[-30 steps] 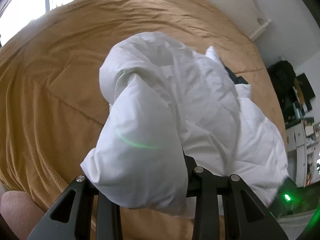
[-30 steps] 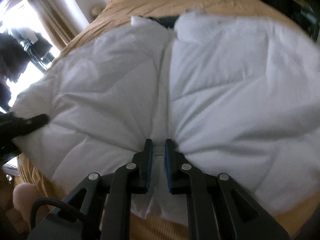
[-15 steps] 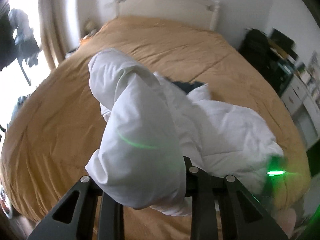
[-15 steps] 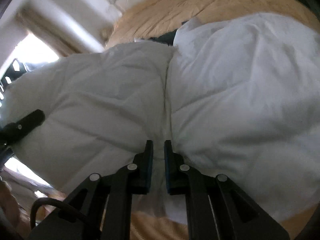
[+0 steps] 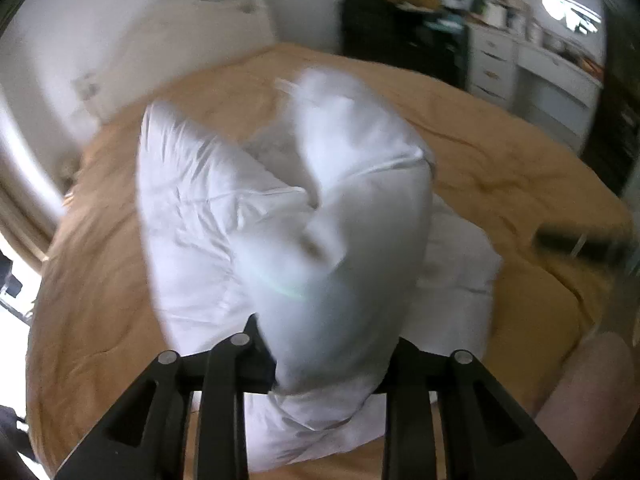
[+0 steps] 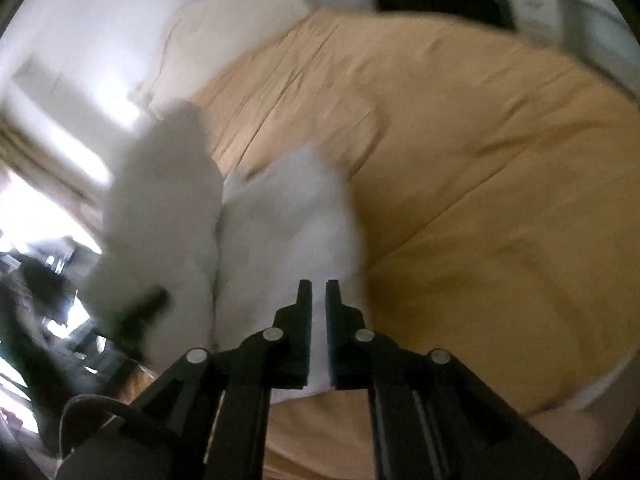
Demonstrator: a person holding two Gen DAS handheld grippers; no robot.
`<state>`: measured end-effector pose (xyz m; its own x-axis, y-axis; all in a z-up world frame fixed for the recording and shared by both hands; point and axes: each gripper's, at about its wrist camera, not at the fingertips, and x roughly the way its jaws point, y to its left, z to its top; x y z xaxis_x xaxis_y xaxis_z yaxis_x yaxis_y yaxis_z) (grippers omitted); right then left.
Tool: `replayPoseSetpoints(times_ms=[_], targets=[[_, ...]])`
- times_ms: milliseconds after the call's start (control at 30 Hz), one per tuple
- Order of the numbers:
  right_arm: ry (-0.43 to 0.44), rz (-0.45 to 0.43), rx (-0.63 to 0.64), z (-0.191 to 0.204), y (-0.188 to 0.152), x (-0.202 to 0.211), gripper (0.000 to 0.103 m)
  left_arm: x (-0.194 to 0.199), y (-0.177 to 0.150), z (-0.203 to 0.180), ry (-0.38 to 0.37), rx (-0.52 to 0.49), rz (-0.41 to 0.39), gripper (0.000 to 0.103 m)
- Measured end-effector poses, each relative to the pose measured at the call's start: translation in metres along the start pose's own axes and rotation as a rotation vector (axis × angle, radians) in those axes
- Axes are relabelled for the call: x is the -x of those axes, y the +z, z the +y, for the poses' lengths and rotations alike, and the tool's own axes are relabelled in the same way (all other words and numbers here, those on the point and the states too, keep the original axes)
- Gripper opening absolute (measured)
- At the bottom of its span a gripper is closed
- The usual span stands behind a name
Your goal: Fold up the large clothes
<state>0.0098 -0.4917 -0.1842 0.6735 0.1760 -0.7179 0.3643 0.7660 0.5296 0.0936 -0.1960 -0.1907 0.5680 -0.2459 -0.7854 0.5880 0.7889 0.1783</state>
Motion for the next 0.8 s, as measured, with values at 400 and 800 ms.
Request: replayPoseSetpoints(times_ms=[400,800], targets=[[-0.021,-0.025,0.084,0.007,0.041,0.027,0.011,-0.067,-0.032,-0.069,-0.058,-0.238,0.084,0.04],[-0.052,0.574,0.134,0.021,0.055,-0.177,0.0,-0.029,-0.02,-0.029,-0.259,-0.134,0.077,0.058]])
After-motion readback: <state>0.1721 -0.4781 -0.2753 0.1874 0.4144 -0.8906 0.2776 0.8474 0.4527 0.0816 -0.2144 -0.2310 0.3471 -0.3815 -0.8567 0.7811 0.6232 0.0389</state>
